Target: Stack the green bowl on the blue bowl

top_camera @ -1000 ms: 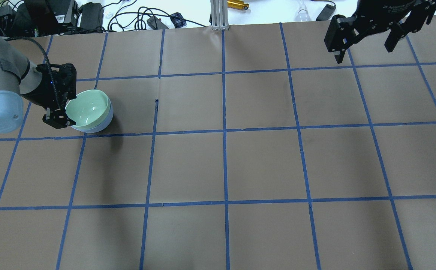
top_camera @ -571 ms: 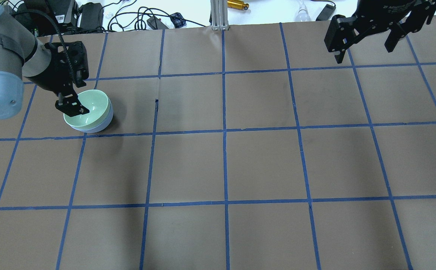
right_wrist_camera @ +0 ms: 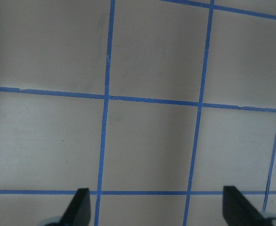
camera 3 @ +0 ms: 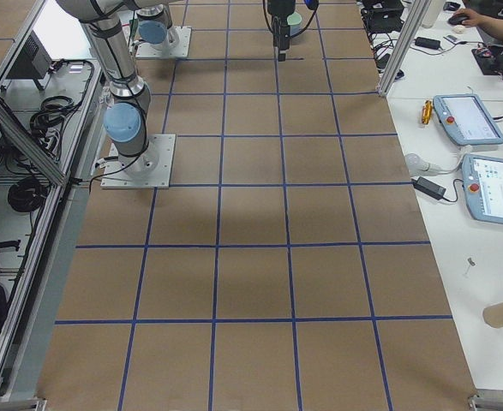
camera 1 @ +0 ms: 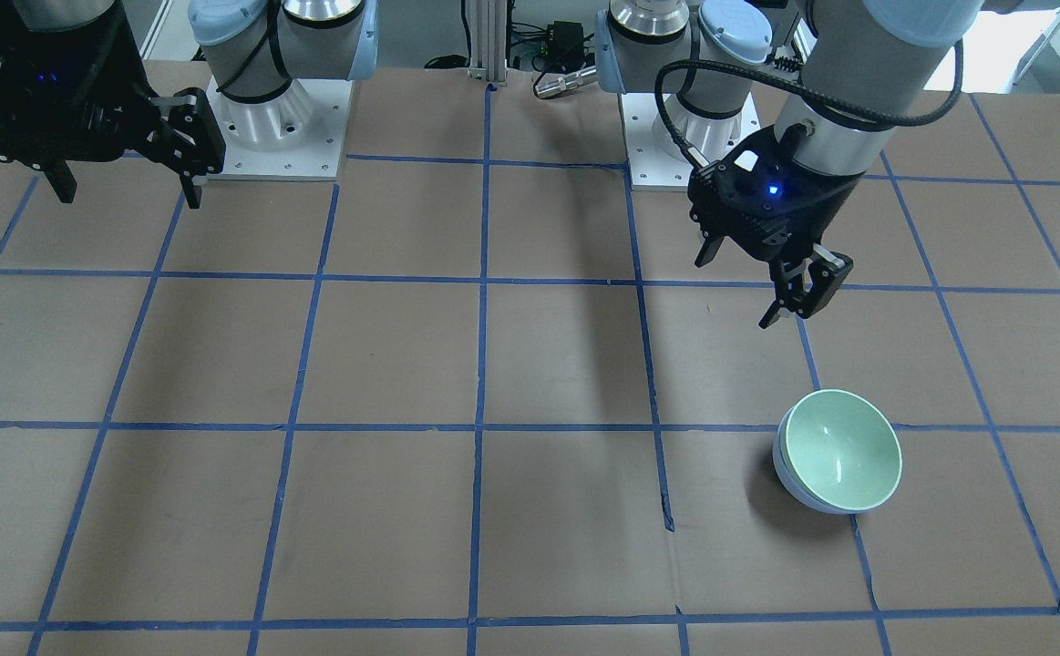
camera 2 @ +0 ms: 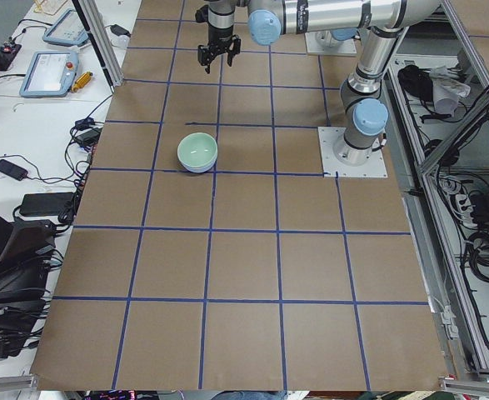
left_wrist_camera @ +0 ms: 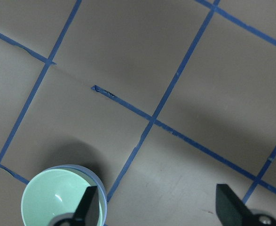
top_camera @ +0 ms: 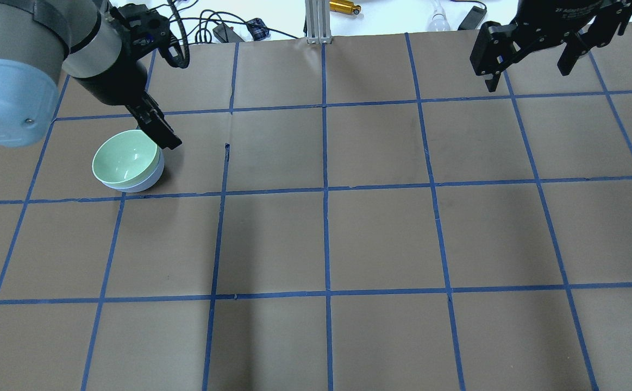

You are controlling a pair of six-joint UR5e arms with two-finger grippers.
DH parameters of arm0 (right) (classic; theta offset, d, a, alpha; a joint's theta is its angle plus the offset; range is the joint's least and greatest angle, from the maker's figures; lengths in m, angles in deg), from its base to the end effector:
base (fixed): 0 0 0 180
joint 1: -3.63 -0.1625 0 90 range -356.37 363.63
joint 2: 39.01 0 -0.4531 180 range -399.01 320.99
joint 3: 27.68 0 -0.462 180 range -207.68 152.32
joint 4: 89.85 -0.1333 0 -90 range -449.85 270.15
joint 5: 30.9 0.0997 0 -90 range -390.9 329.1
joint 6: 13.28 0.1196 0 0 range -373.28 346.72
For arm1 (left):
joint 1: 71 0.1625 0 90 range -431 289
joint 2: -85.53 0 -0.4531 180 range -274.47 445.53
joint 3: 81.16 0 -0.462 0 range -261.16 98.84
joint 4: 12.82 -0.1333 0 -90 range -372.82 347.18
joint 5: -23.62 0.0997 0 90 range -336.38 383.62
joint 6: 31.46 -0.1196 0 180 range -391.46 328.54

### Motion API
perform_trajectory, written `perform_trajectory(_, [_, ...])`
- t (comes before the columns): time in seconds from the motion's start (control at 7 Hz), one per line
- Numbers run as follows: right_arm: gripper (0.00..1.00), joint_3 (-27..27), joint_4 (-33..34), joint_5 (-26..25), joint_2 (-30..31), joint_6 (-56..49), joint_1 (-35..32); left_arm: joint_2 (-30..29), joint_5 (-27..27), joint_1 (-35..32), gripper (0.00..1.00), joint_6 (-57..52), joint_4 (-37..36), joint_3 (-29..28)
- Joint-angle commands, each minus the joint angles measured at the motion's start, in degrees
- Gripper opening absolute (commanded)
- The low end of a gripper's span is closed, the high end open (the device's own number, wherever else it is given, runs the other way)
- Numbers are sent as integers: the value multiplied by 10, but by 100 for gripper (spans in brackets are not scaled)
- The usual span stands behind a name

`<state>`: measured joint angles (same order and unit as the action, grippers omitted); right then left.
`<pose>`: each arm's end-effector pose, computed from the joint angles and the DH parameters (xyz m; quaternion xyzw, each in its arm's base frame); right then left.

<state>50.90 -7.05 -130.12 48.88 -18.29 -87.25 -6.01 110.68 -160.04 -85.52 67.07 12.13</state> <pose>0.1230 -0.5748 0.5757 0.0497 -0.9954 0.0154 0.0810 -0.1297 -0.5851 0.4668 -0.4474 -0.8928 0.0527 0.0015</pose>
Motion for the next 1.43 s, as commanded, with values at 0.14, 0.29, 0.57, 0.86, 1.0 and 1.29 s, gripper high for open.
perform_trajectory(0.14, [100, 0, 0, 0, 0, 0, 0, 6, 3, -20, 95, 223, 29, -13])
perform_trajectory(0.29, [100, 0, 0, 0, 0, 0, 0, 7, 10, -20, 100, 314, 29, -13])
perform_trajectory(0.57, [100, 0, 0, 0, 0, 0, 0, 17, 46, -19, 100, 402, 51, -13])
perform_trajectory(0.86, [100, 0, 0, 0, 0, 0, 0, 22, 43, -18, 100, 460, 71, -14])
perform_trajectory(1.0, [100, 0, 0, 0, 0, 0, 0, 22, 42, -12, 100, 461, 75, -14])
perform_trajectory(1.29, [100, 0, 0, 0, 0, 0, 0, 22, 46, -12, 100, 461, 81, -17])
